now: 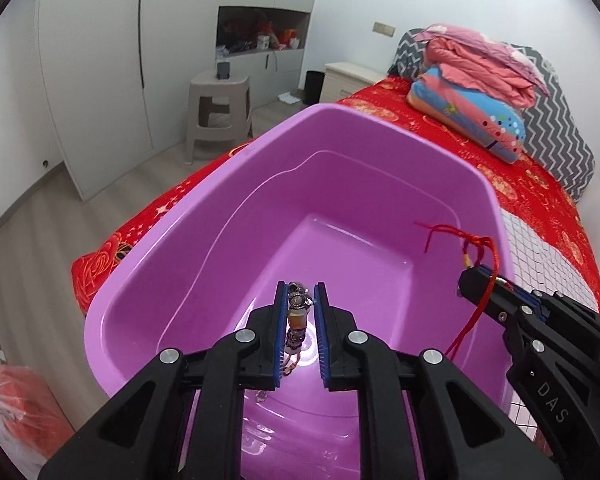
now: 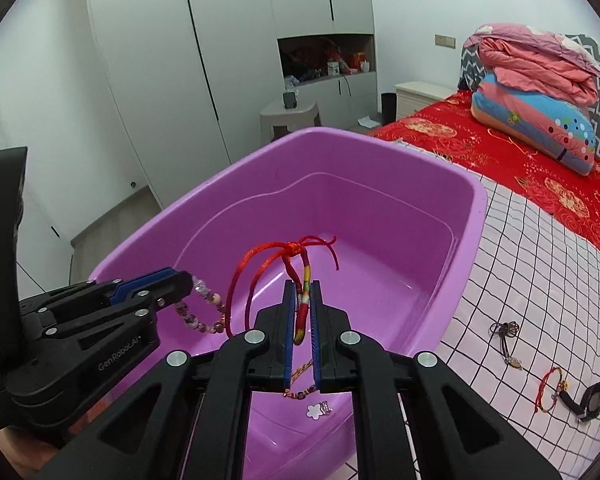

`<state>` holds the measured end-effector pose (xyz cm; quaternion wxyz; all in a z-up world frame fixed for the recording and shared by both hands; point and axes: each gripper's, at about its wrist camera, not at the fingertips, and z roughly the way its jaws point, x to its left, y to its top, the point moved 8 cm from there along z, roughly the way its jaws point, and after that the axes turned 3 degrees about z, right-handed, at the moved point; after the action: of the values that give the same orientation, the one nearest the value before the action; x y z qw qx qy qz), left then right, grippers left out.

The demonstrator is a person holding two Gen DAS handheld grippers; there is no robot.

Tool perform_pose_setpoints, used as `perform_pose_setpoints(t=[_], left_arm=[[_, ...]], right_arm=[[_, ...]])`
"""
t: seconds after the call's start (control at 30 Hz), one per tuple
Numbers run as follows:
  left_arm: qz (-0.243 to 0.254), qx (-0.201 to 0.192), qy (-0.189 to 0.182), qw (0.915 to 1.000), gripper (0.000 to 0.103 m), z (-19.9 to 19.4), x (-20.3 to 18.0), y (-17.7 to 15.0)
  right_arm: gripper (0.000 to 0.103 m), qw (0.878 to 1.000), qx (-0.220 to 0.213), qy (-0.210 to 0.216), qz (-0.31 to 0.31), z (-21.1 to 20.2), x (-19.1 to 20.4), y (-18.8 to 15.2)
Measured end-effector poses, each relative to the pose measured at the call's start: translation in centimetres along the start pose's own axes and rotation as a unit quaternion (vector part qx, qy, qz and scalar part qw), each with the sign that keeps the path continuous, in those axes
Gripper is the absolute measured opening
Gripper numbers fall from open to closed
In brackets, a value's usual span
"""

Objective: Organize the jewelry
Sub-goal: 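Open both tools to drop the bracelets into the tub, then withdraw both tools from the tub back over the remaining jewelry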

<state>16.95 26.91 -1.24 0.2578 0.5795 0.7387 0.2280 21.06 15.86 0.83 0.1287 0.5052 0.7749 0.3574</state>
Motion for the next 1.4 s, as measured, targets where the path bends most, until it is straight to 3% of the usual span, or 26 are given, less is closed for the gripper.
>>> perform_pose_setpoints(t=[0.03,0.07,0.1,0.13,0.17,0.23,0.37,0.67,1.03,1.4], left_arm=[[-0.002,0.0,0.007,1.0,0.027,0.0,0.3,0.0],[-0.004,0.0,0.013,0.9999,0.037,0.0,0.5,0.1],[-0.007,-0.002,0.017,0.9998,0.062,0.0,0.5,0.3],[-0.013,-0.012,0.025,0.9995,0.079,-0.4,0.9,0.5],[-0.015,-0.02,0.036,0.999,0.081,-0.7,1.2,0.5],[-0.013,-0.02,0.065,0.9976,0.082,-0.9,1.7,0.5],[-0.02,-0.008,0.076,0.9969,0.082,-0.9,2.3,0.0],[-0.023,-0.008,0.069,0.9973,0.085,-1.8,1.9,-0.6],[-0.014,-0.022,0.065,0.9975,0.091,-3.6,0.7,-0.7],[0.007,-0.031,0.058,0.9978,0.095,-5.4,-2.4,-1.6]], right_arm=[[0.025,1.0,0.006,-0.006,0.002,0.3,-0.1,0.0],[0.028,1.0,0.004,-0.009,0.001,0.4,-0.3,0.0],[0.032,1.0,0.002,-0.012,0.0,0.4,-0.4,0.1],[0.033,1.0,0.0,-0.017,-0.002,0.3,-0.5,0.1],[0.035,1.0,-0.002,-0.02,-0.002,0.3,-0.6,0.1],[0.036,1.0,-0.003,-0.023,0.0,0.1,-1.0,-0.1],[0.036,1.0,-0.003,-0.027,0.004,-0.2,-1.5,-0.5],[0.04,1.0,-0.011,-0.024,0.011,-1.5,-1.8,-1.1],[0.054,0.999,-0.024,-0.026,0.026,-3.7,-2.8,-2.0],[0.06,0.997,-0.042,-0.033,0.049,-7.0,-4.8,-4.1]])
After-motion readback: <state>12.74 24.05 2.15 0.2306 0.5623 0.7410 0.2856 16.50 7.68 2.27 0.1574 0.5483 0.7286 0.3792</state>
